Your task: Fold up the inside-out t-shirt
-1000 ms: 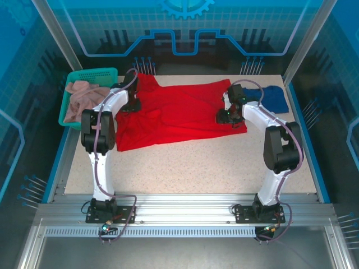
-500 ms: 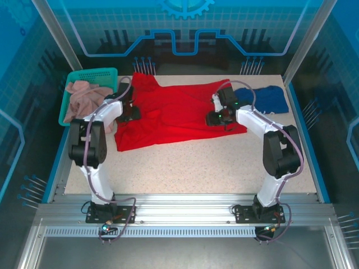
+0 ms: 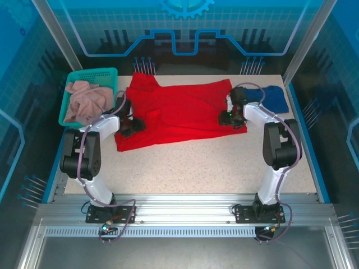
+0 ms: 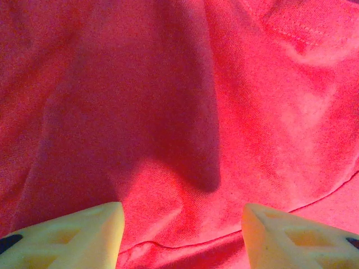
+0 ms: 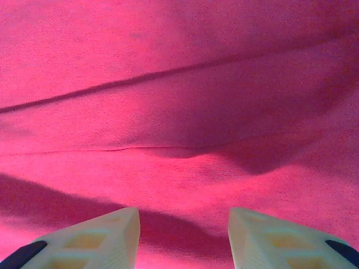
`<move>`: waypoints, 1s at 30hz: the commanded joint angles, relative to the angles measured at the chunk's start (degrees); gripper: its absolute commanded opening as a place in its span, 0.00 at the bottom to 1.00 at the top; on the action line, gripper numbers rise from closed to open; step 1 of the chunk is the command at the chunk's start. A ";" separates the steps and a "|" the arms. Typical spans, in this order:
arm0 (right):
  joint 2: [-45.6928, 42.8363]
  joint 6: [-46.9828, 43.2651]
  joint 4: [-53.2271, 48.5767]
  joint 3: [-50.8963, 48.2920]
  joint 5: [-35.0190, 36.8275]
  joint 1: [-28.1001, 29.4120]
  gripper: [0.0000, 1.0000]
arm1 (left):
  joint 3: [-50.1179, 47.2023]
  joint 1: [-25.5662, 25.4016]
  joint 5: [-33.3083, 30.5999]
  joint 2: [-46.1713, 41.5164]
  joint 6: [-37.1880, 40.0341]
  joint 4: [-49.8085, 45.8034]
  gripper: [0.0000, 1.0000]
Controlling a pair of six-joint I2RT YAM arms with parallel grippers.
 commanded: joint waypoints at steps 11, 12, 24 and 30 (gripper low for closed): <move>11.35 -5.15 -18.29 6.31 7.98 -2.74 0.41 | -10.17 1.31 1.98 -1.09 -3.40 5.03 0.57; 10.66 -5.35 -18.80 5.08 8.23 -2.21 0.41 | -11.54 1.31 1.91 -2.28 -3.76 5.02 0.57; -2.91 2.36 -19.93 -16.00 15.05 1.59 0.41 | -26.68 -0.45 4.01 -17.85 -9.32 1.71 0.56; -18.43 6.89 -11.85 -25.81 10.52 2.37 0.43 | -25.07 -2.98 2.24 -25.28 -9.68 -1.88 0.59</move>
